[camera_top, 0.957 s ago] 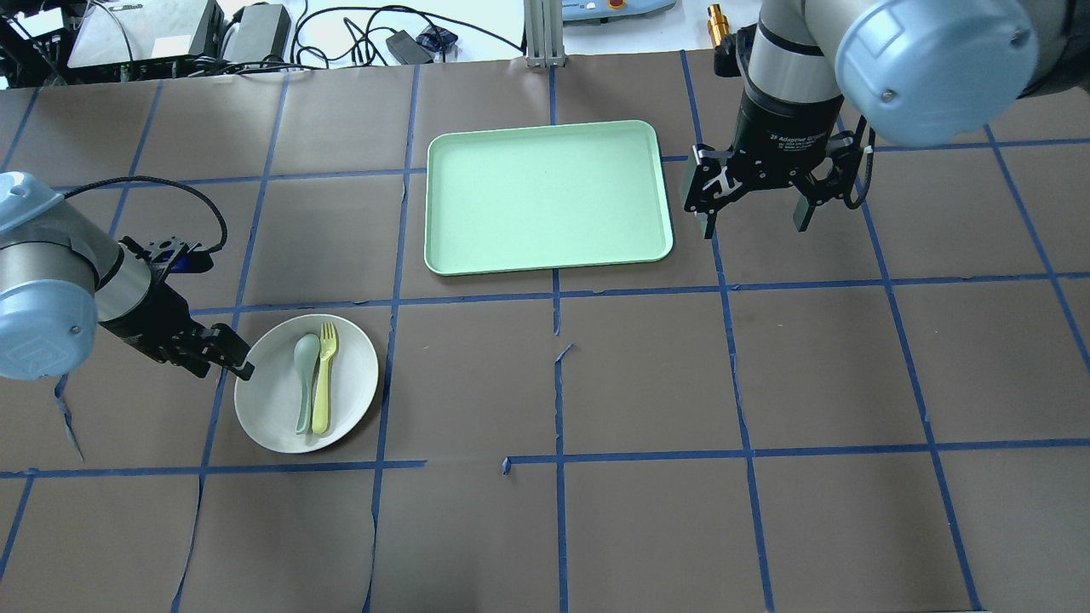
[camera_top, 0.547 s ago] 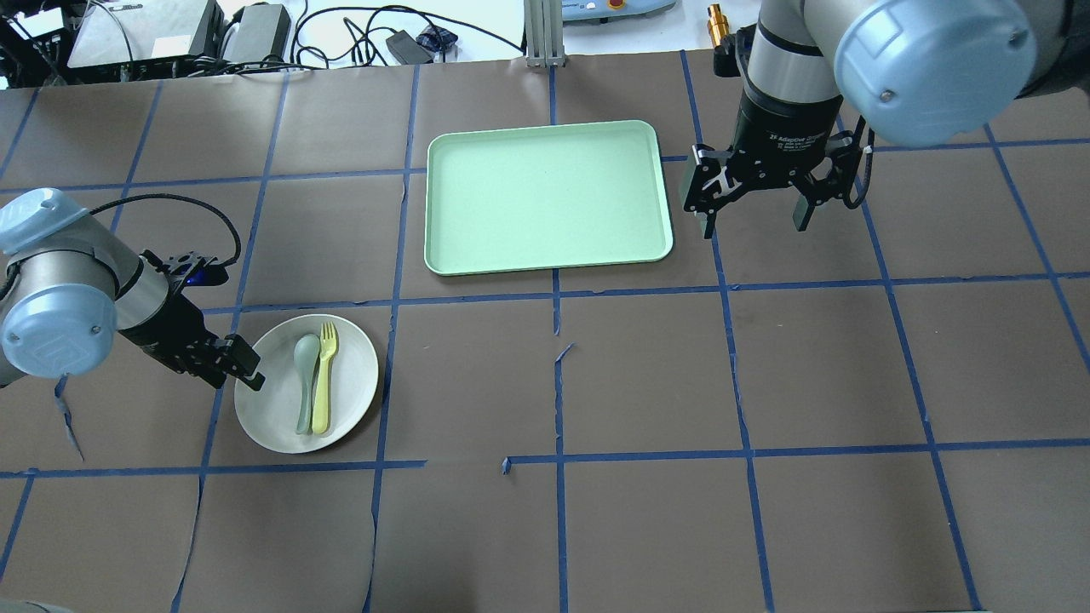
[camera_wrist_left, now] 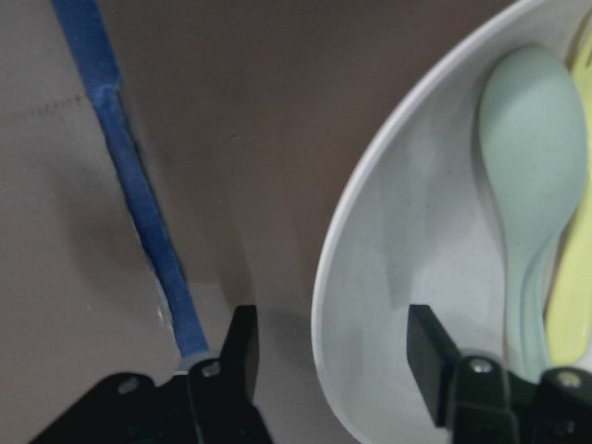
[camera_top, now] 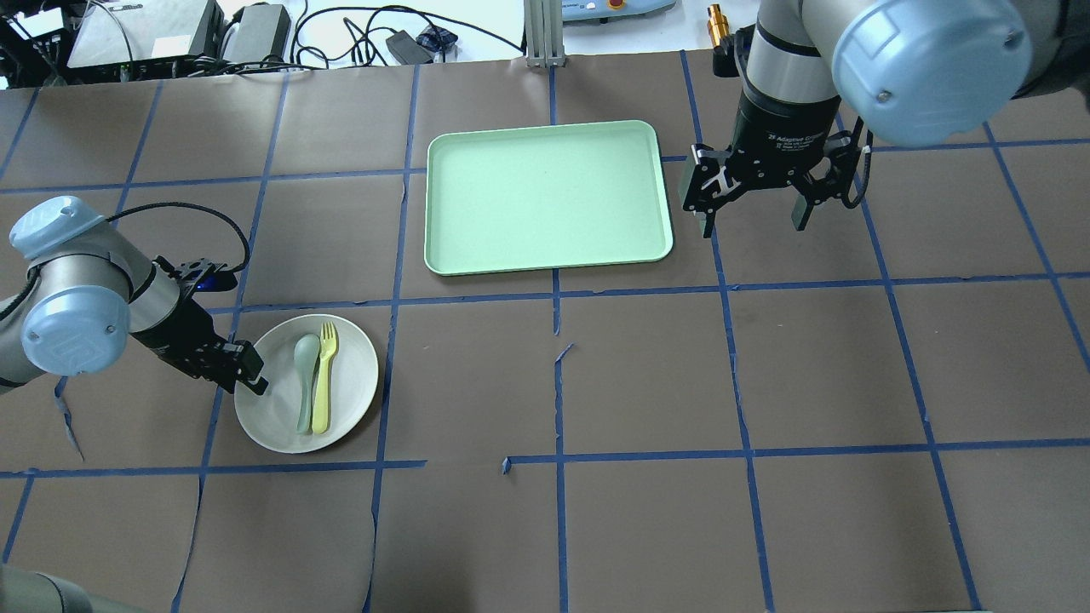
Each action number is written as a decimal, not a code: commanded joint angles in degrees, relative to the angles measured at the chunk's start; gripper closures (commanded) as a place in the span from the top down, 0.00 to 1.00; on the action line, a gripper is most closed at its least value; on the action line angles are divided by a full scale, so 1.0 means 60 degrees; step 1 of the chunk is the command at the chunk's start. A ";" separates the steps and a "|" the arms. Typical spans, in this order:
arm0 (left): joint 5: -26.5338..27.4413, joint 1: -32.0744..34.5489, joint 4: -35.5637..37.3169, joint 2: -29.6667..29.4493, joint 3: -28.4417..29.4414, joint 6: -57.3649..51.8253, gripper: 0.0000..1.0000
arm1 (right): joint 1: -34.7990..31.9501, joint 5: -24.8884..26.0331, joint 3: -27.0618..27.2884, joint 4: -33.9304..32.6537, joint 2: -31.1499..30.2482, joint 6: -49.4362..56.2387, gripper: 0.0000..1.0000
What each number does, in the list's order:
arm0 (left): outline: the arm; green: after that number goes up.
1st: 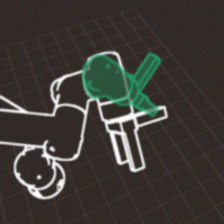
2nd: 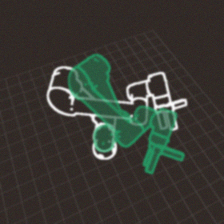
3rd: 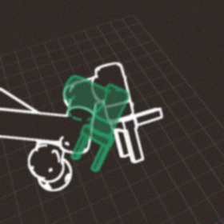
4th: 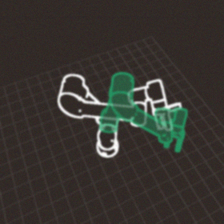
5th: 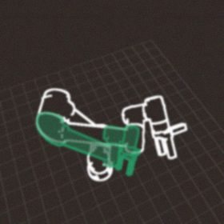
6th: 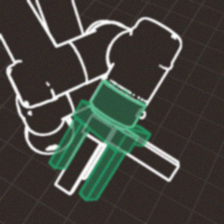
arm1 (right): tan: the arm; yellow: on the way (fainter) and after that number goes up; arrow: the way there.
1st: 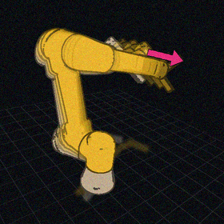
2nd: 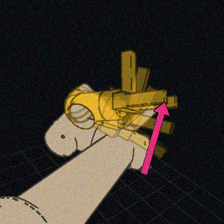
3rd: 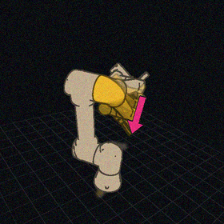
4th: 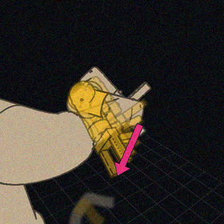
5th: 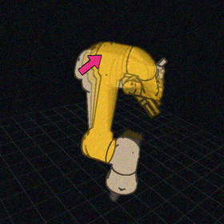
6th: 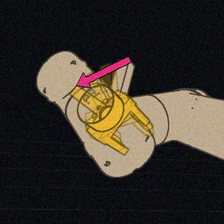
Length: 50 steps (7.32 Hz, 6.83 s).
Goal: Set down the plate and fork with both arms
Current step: 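Move the left gripper down to the rim of the white plate, then grip the white plate rim with the left gripper and lift, then carry the plate onto the mint-green tray and lower it with left gripper, then open the left gripper and raise it away from the tray, then lower the right gripper onto the yellow fork in the plate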
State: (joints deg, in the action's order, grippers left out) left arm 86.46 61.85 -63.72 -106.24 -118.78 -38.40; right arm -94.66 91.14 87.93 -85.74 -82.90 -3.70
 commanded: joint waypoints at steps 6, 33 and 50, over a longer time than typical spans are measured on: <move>-0.0684 -0.0127 -0.0860 -0.0033 0.0766 -0.0046 0.00 | 0.0000 0.0029 0.0008 -0.0021 0.0003 0.0060 1.00; -0.2069 0.4941 0.0328 -0.3230 0.6599 0.5579 1.00 | 0.0059 0.0807 -0.0123 -0.1535 0.0778 0.0369 1.00; 0.0370 0.3959 -0.4893 0.0157 0.5222 0.4935 1.00 | -0.1347 -0.1406 -0.2654 -0.6319 0.5801 -0.1505 0.59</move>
State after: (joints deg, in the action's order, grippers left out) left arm 88.69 85.64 -93.05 -105.26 -87.38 -8.77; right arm -102.16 82.77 74.19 -123.22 -50.47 -11.21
